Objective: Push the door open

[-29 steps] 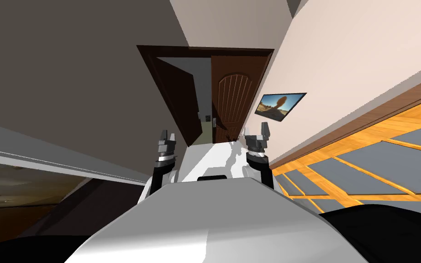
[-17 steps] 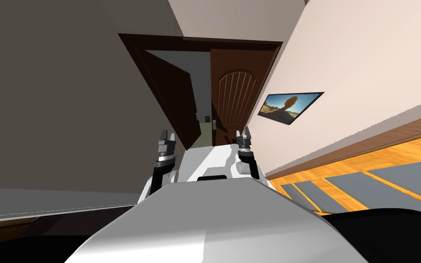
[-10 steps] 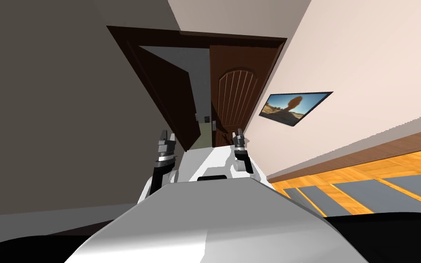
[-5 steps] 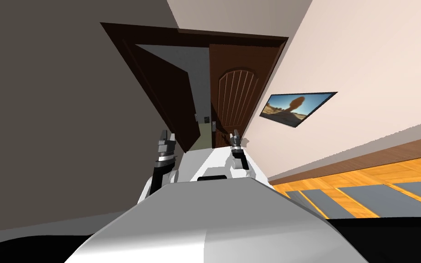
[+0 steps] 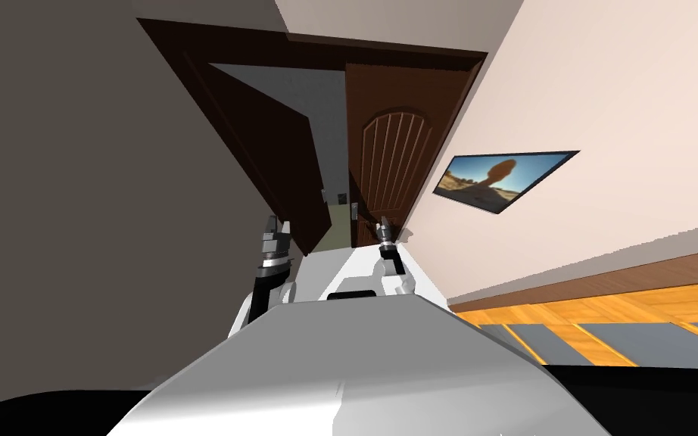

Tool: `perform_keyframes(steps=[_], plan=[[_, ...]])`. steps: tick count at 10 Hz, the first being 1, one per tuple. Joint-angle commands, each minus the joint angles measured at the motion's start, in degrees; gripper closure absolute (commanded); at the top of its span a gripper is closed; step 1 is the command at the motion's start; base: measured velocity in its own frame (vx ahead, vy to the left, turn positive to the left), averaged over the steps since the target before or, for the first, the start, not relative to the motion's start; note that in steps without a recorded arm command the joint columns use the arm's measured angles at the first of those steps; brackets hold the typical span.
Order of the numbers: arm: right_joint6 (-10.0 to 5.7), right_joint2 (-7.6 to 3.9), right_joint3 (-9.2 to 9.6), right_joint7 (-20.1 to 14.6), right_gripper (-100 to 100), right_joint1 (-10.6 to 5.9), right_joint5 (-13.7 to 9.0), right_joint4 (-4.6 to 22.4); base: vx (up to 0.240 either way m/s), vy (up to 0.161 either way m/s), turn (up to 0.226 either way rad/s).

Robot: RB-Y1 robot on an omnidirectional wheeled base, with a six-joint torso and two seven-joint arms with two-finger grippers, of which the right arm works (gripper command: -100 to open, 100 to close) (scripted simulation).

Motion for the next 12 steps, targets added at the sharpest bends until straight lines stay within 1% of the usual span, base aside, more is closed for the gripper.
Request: perform_keyframes(steps=[1, 4, 5, 12], plan=[[-0.08, 0.12, 0.22, 0.47, -100, -0.7, -0.3, 1.8, 0.066, 0.001, -0.005], [0.64, 0.31, 0.76, 2.21, -100, -4.07, -1.95, 7.28, 0.073, -0.009, -0.014], [0.64, 0.31, 0.76, 2.21, -100, -4.07, -1.95, 7.63, 0.062, -0.005, -0.002], [2.24, 1.22, 1.96, 6.06, -100, -11.52, -5.6, 20.54, 0.092, -0.001, -0.013]])
